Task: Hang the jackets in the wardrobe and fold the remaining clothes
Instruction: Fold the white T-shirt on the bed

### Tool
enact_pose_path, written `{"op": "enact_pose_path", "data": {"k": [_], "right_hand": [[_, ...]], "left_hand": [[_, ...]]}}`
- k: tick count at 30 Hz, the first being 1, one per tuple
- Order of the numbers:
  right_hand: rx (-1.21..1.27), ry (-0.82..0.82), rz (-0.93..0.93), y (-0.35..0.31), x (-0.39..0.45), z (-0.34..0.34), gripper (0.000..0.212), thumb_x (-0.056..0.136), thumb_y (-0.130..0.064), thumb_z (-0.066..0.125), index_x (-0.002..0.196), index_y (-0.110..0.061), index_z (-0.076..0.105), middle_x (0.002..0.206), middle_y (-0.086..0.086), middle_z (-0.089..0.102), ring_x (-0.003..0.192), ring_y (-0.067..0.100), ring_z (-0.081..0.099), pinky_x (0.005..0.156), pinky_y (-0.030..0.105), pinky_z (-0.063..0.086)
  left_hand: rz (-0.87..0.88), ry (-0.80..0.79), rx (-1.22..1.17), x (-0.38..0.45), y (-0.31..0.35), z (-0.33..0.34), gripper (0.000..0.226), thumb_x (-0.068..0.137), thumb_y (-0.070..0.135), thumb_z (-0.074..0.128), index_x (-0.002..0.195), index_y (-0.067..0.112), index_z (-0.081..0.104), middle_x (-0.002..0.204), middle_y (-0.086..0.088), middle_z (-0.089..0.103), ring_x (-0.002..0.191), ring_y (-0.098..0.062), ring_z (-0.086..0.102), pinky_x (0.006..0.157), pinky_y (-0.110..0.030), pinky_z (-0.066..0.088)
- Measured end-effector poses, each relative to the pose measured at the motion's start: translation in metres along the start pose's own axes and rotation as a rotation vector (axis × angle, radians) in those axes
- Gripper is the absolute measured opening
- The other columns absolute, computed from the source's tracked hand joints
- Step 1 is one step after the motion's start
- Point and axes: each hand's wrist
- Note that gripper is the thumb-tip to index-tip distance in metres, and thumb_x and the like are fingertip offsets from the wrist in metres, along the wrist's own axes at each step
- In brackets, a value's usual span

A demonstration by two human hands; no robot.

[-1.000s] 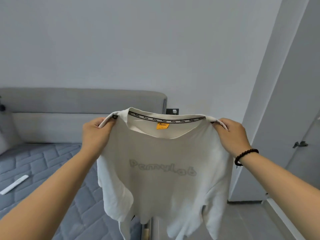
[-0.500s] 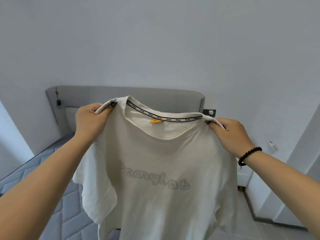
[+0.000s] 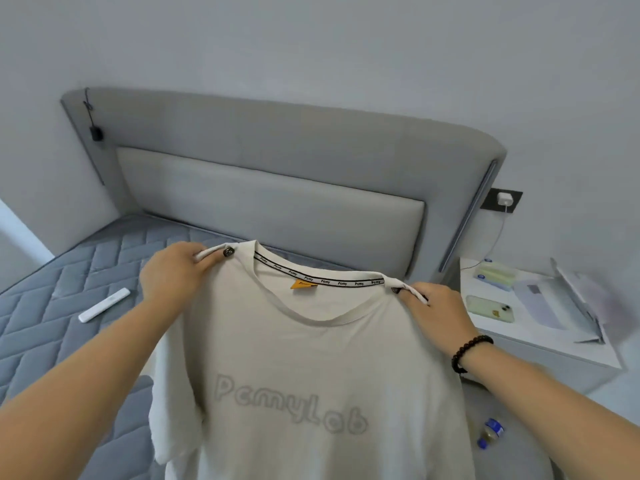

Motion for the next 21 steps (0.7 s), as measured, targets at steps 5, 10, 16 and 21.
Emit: {"op": "enact_pose_path", "data": {"k": [5,10,16,21], "right_hand": [[-0.007,-0.075,0.093,0.094,0.147,0.079,0.046,0.091,-0.030,0.062,0.050,-0.024,0.043,0.045,-0.007,0.045,0.048,0.004,0.042,0.050,0.018,0.034],[-0.053,0.018,0.136,0.174,0.276,0.153,0.048,0.091,-0.036,0.059,0.054,-0.015,0.038,0.047,-0.002,0.040,0.049,0.014,0.038,0.047,0.028,0.029],[-0.058,0.048,0.231,0.247,0.347,0.248,0.029,0.095,-0.032,0.054,0.117,-0.014,0.059,0.117,0.006,0.057,0.107,0.029,0.055,0.083,0.035,0.043],[-0.144,-0.162,0.106,0.280,0.258,0.331,0.058,0.093,-0.016,0.055,0.146,-0.013,0.032,0.154,0.008,0.023,0.143,0.022,0.021,0.113,0.034,0.026]], "left_hand": [[-0.049,-0.065,0.085,0.105,0.008,0.147,0.060,0.077,0.072,0.054,0.056,0.015,0.055,0.058,-0.004,0.057,0.059,-0.024,0.052,0.049,-0.030,0.034],[0.034,0.094,0.122,0.190,0.009,0.281,0.055,0.081,0.060,0.060,0.066,0.007,0.057,0.069,-0.002,0.047,0.080,-0.031,0.053,0.057,-0.034,0.032],[-0.015,0.145,0.021,0.183,-0.030,0.412,0.062,0.085,0.046,0.067,0.128,0.005,0.050,0.126,-0.016,0.052,0.119,-0.037,0.045,0.099,-0.049,0.033],[-0.307,-0.163,-0.116,0.039,-0.088,0.482,0.066,0.096,0.032,0.055,0.149,0.006,0.027,0.158,-0.012,0.023,0.146,-0.027,0.018,0.118,-0.042,0.015]]}}
Point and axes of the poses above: each hand's wrist, its own x-axis towards the middle knuckle, its own z-axis out of the palm, y = z × x
